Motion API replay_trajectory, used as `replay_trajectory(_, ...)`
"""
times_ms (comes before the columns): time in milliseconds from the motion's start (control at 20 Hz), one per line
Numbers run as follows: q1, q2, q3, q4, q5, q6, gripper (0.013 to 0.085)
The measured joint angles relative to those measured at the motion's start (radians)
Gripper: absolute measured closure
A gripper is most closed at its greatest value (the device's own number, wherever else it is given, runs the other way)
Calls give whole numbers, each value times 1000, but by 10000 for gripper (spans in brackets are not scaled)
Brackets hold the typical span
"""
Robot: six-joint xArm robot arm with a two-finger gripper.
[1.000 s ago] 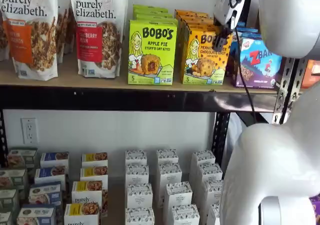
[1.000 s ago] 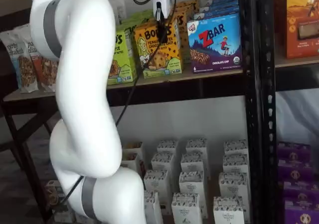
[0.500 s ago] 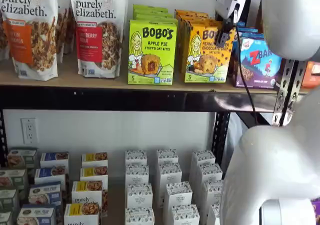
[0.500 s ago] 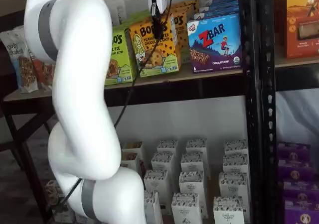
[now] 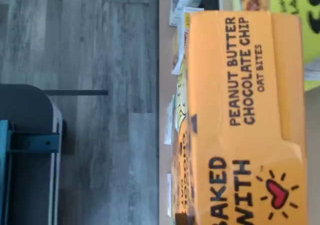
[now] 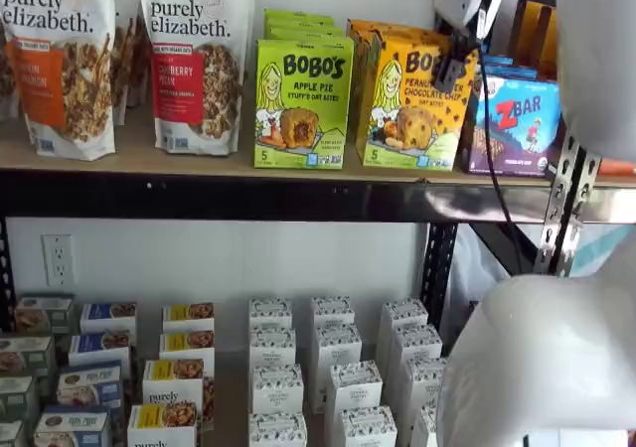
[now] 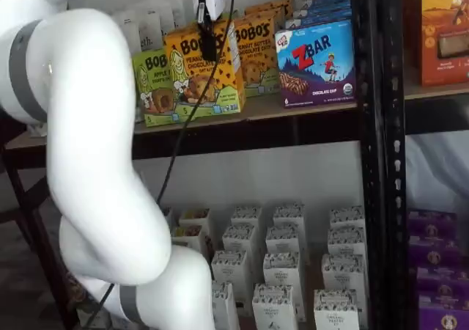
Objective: Pick up the orange box on the top shelf, the fifth box from the left
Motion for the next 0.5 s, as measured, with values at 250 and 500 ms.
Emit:
replay_trajectory(250, 5, -96, 85, 2, 11, 8, 610)
replay_trajectory(500, 8, -187, 167, -2, 5, 12, 610)
